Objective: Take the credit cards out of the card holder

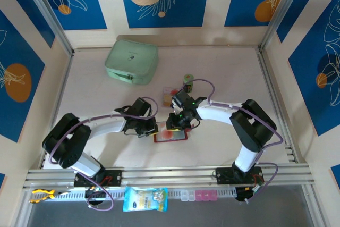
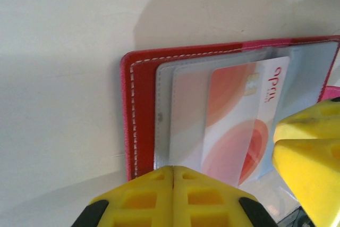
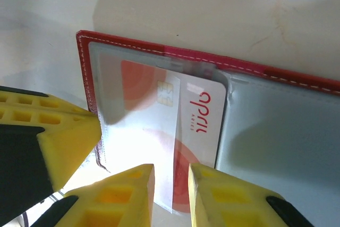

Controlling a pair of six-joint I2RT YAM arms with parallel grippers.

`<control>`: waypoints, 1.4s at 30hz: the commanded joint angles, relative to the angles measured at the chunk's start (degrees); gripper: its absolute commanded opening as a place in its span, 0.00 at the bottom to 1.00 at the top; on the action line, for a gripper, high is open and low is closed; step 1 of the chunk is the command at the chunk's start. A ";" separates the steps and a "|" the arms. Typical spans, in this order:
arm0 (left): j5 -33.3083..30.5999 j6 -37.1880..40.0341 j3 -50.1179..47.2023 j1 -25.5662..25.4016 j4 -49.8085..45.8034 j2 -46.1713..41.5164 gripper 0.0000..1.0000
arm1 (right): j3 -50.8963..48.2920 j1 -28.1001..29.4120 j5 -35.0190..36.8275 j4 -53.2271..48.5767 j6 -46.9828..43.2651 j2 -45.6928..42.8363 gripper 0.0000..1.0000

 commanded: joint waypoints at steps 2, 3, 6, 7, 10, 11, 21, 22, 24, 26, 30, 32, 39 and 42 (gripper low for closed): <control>0.77 1.18 2.45 -0.56 -1.40 -0.84 0.05 | 0.50 0.11 -0.15 -1.18 -0.27 -2.17 0.24; 0.91 1.16 2.70 -0.84 -1.27 -0.51 0.05 | 0.41 -0.05 -0.28 -1.07 -0.20 -2.26 0.24; 1.37 0.77 3.19 -1.64 -0.32 0.89 0.04 | 0.06 -0.40 -0.57 -0.82 -0.08 -2.56 0.24; 1.39 0.57 3.28 -1.94 0.00 1.34 0.04 | -0.10 -0.55 -0.66 -0.73 -0.04 -2.66 0.24; 1.29 0.29 3.32 -2.47 0.44 2.08 0.04 | -0.64 -0.93 -0.86 -0.54 0.01 -3.13 0.24; 1.10 0.28 3.33 -2.52 0.31 2.24 0.04 | -0.88 -1.06 -1.00 -0.46 0.05 -3.24 0.24; 1.92 -0.69 2.75 -2.65 2.96 3.24 0.03 | -2.62 -2.49 -2.05 0.60 0.31 -4.02 0.24; 2.01 -0.55 2.93 -2.68 2.80 3.37 0.03 | -2.75 -2.60 -2.11 0.76 0.33 -4.10 0.24; 1.92 -0.21 3.27 -2.79 2.09 3.66 0.04 | -3.01 -2.71 -2.24 1.02 0.45 -4.12 0.24; 1.75 0.09 3.33 -2.73 1.23 3.93 0.03 | -3.10 -2.84 -2.41 1.10 0.44 -4.11 0.24; 1.15 0.17 3.04 -2.77 0.41 4.18 0.03 | -3.54 -3.15 -2.89 1.54 0.62 -4.02 0.24; 0.62 0.42 2.95 -2.79 -0.20 4.20 0.03 | -3.78 -3.29 -3.50 1.98 0.75 -3.93 0.24; 0.17 0.78 2.73 -2.73 -0.90 5.00 0.03 | -4.59 -3.67 -5.84 4.11 1.54 -2.79 0.24; -0.03 0.92 2.66 -2.73 -1.08 4.95 0.03 | -4.68 -3.79 -5.69 4.07 1.59 -2.37 0.24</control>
